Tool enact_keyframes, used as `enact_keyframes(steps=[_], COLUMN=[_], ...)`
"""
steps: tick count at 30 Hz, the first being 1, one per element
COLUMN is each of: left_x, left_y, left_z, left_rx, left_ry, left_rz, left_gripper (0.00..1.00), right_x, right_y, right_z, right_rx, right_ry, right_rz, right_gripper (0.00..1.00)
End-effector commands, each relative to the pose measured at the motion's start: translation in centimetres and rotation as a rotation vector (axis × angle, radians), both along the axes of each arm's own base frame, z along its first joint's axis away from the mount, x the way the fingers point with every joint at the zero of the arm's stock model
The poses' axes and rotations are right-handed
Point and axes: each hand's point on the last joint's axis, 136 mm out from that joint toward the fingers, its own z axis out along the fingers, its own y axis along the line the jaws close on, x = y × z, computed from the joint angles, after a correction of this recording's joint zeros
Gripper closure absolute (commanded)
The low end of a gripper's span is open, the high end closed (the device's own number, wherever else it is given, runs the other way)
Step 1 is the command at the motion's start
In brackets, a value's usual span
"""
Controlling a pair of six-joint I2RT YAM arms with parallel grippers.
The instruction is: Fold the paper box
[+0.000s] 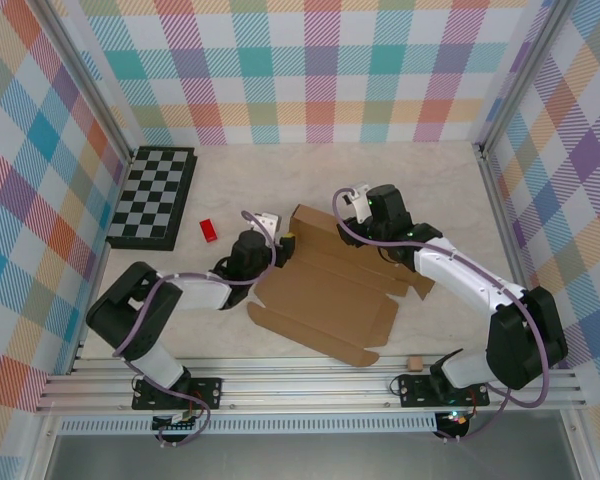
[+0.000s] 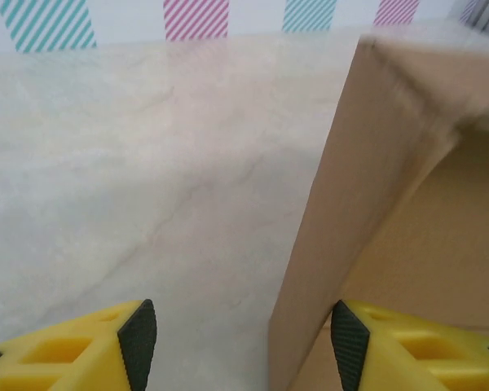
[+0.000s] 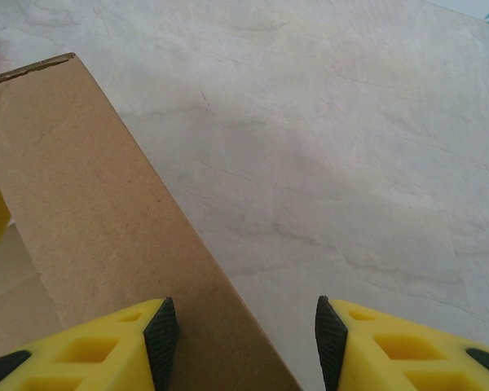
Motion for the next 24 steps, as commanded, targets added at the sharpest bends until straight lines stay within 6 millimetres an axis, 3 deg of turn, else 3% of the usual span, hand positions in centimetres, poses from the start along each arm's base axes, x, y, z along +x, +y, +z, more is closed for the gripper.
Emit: enact_keyframes(steps=[1,9,13,17,21,24], left_x=[0.2,2.7,3.7,4.1,3.8,3.7], left_y=[-1.9,-3.5,-3.9,-3.2,-2.1,-0.1], left_z=[0.8,1.7,1.6,1.4,1.3,1.3], left_rx=[0.012,0.011,0.025,0.034,0.048,0.064], left_ry=[-0.01,-0.036,-0.034,-0.042,-0.055,-0.075], left_rz=[-0.104,-0.103,-0.088,-0.042,-0.001,0.091], left_gripper=[0.4,0.46,0.63,0.82,0.91,0.94], right_x=[-1.9,-2.1,-2.2,-2.2,-2.3,-2.5], right_y=[-0.8,-0.4,-0.4,-0.4,-0.5,-1.5], right_z=[-2.0,-1.7,-1.8,-0.9,1.3,3.5], right_rx=[-0.056,-0.032,-0.038,-0.025,0.005,0.015], right_ry=[0.078,0.084,0.083,0.078,0.066,0.068], right_rz=[0.026,0.043,0.046,0.044,0.02,-0.038], right_gripper=[0.49,0.49,0.49,0.48,0.45,0.42])
